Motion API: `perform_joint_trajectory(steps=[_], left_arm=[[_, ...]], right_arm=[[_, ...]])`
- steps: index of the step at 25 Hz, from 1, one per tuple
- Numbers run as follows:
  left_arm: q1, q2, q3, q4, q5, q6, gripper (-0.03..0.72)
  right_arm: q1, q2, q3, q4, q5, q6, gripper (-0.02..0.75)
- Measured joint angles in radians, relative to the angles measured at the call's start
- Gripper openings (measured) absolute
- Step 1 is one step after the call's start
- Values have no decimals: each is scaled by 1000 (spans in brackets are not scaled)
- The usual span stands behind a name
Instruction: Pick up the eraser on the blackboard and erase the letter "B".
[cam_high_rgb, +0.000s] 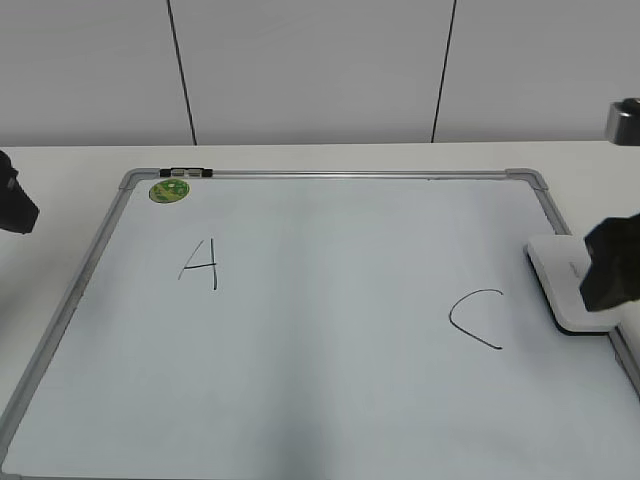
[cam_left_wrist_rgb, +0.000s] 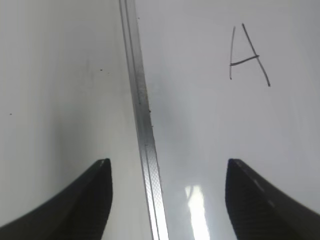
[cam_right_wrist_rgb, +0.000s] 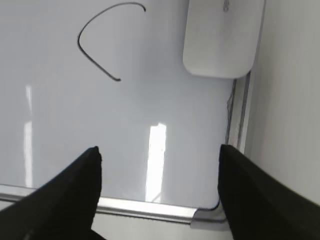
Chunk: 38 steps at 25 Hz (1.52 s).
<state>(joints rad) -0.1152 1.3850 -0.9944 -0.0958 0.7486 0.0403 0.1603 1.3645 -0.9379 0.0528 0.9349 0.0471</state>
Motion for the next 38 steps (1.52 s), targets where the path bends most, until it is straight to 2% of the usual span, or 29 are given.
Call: perform_joint_trajectory(steps=[3, 10, 15, 24, 30, 38], left_arm=[[-38, -100, 64, 22, 0, -17, 515], [-39, -422, 254, 49, 13, -46, 501], [-39, -661, 371, 59, 76, -48, 496], [-44, -976, 409, 149, 256, -49, 495], [-46, -1090, 469, 203, 323, -87, 495], [-46, -1140, 474, 211, 339, -94, 494]], right_arm=[[8, -129, 104, 0, -11, 24, 536], [8, -491, 319, -13, -23, 35, 536], [9, -762, 427, -21, 31, 65, 536], [9, -1051, 434, -53, 211, 77, 536], [9, -1122, 434, -100, 225, 80, 536], [9, -1122, 450, -107, 211, 80, 536]])
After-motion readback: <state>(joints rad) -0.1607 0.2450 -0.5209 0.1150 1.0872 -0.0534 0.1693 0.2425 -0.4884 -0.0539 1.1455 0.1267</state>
